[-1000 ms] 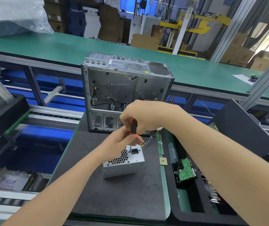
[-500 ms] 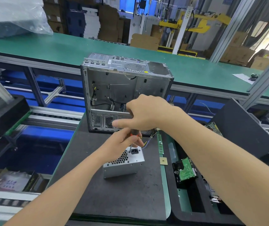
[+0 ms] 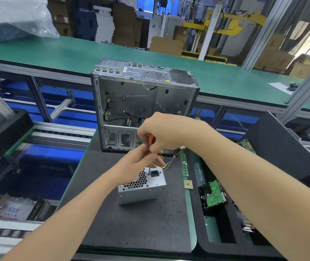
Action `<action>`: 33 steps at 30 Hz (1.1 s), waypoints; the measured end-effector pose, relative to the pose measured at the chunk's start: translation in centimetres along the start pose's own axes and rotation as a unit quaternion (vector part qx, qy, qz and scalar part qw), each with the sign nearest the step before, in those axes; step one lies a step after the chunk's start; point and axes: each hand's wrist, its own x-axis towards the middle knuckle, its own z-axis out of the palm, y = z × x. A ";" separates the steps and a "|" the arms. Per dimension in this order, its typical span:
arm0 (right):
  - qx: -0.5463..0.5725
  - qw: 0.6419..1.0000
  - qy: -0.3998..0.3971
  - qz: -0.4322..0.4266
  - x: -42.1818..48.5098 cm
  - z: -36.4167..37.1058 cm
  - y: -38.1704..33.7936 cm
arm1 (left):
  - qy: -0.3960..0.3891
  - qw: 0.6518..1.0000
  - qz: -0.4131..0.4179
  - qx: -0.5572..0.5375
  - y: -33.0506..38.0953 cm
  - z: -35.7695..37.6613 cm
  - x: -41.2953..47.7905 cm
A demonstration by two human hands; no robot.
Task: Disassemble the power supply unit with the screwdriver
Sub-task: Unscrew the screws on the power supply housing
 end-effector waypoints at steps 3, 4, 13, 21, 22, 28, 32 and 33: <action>0.002 0.999 -0.027 -0.041 -0.1 0.0 0.0 | -0.006 1.000 -0.011 0.014 0.2 0.0 -0.1; 0.003 0.999 -0.027 -0.042 -0.1 0.2 0.1 | -0.009 1.000 -0.011 0.016 0.2 0.0 -0.1; 0.043 0.998 0.054 0.010 -0.8 0.1 -0.2 | -0.015 0.999 0.003 0.043 0.2 0.2 0.0; 0.102 0.962 0.059 0.246 0.0 1.5 -1.6 | -0.026 1.000 0.013 0.005 -0.3 0.4 0.1; 0.089 0.967 0.056 0.233 0.1 1.4 -1.4 | -0.027 1.000 0.014 0.004 -0.3 0.4 0.1; 0.018 0.997 0.005 0.080 -0.3 0.4 -0.2 | -0.018 1.000 0.012 -0.008 0.1 0.1 0.0; 0.027 0.999 -0.022 -0.012 -0.8 -0.2 -0.1 | -0.017 0.999 0.002 0.027 -0.1 -0.2 0.0; 0.033 0.999 -0.023 -0.016 -0.8 0.0 -0.2 | -0.017 0.999 0.001 0.037 -0.1 -0.1 0.0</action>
